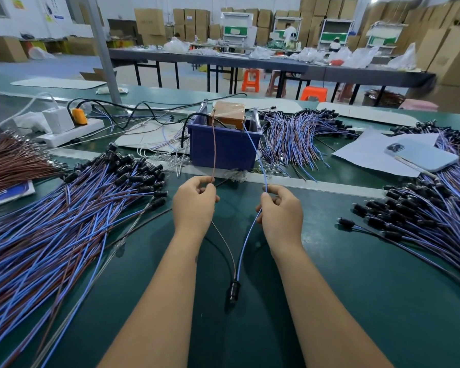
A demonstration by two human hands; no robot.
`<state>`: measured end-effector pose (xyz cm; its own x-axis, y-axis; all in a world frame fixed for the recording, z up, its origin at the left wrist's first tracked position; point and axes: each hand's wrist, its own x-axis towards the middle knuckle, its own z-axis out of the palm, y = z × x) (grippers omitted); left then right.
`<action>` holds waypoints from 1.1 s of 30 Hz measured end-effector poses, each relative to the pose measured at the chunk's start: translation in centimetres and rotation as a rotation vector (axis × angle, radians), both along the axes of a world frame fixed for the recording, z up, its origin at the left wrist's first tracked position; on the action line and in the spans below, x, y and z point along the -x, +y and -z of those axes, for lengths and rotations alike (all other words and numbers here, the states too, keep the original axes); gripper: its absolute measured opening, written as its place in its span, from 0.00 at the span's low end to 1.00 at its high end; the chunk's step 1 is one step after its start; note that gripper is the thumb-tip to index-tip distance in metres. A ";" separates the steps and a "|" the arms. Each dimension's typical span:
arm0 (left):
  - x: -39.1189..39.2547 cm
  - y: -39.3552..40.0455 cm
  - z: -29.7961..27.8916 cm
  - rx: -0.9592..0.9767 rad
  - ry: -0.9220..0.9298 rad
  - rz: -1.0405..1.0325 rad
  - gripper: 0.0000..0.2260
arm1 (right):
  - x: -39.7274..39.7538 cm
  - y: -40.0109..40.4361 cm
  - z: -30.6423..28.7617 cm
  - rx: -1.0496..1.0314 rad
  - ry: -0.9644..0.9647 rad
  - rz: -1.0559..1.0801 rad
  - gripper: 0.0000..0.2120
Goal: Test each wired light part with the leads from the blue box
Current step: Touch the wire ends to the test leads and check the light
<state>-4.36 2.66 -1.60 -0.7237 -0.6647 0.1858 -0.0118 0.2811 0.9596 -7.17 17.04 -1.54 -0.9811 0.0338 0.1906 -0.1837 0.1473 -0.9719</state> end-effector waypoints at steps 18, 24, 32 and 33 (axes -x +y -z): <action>-0.2 0.1 -0.1 -0.026 0.031 -0.035 0.08 | -0.4 0.0 -0.1 0.010 -0.020 0.007 0.08; -0.3 0.1 -0.3 -0.066 0.072 -0.069 0.09 | -0.3 -0.1 -0.1 0.001 -0.019 0.010 0.07; -0.3 0.1 -0.2 -0.067 0.090 -0.102 0.07 | -0.4 0.0 -0.1 -0.002 -0.011 0.016 0.08; -0.3 0.1 -0.2 -0.065 0.087 -0.105 0.07 | -0.5 0.0 -0.1 -0.005 -0.008 0.015 0.08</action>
<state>-4.03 2.75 -1.37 -0.6326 -0.7486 0.1986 0.0461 0.2196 0.9745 -6.72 17.05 -1.44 -0.9820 0.0475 0.1830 -0.1738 0.1548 -0.9725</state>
